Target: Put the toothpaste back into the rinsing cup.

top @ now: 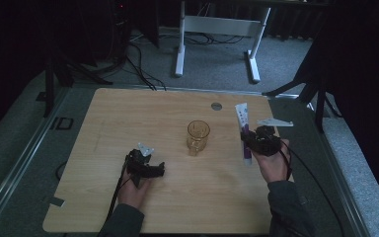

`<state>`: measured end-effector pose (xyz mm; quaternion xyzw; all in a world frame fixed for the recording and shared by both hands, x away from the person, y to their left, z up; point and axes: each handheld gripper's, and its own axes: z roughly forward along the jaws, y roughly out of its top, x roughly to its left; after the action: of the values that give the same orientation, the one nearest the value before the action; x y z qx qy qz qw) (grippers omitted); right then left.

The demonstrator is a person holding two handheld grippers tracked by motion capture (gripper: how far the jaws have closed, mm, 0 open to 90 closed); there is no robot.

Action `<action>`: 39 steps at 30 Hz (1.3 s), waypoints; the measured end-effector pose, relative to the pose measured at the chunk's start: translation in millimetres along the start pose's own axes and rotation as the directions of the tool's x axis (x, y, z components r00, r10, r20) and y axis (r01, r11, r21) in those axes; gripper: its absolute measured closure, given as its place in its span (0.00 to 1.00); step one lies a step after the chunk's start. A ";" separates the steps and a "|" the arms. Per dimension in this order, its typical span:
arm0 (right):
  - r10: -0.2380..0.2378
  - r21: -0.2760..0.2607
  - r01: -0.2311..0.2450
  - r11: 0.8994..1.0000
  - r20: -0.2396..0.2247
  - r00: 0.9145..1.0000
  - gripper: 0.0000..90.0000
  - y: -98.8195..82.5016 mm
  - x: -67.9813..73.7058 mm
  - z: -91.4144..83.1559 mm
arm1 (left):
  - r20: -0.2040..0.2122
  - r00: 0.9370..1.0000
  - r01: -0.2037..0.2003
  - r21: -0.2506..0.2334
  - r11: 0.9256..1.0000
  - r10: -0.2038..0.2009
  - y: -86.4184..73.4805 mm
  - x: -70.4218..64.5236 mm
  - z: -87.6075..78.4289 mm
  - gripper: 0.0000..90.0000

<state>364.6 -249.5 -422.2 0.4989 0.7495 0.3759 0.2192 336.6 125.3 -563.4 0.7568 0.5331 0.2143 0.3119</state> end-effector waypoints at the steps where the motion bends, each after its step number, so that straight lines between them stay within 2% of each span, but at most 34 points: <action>1: -0.001 0.001 0.001 1.000 -0.003 1.000 0.81 0.6 0.1 0.8 | 0.000 1.000 0.000 0.000 1.000 0.000 0.0 0.0 0.0 0.09; 15: -0.002 -0.021 0.002 1.000 -0.009 1.000 0.81 7.2 4.4 6.9 | -0.001 1.000 -0.001 0.000 1.000 0.001 0.0 0.1 0.0 0.09; 28: 0.008 -0.079 -0.008 0.997 -0.005 1.000 0.81 16.7 8.2 8.7 | -0.001 1.000 -0.001 0.000 1.000 0.001 0.0 0.0 0.0 0.09; 39: 0.021 -0.107 -0.021 0.994 -0.004 1.000 0.81 22.1 6.0 13.0 | 0.000 1.000 -0.001 0.000 1.000 0.001 0.0 0.1 0.0 0.09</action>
<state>384.2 -234.6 -412.7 0.4939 0.7232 0.4186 0.2405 336.7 125.4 -563.3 0.7570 0.5327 0.2146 0.3117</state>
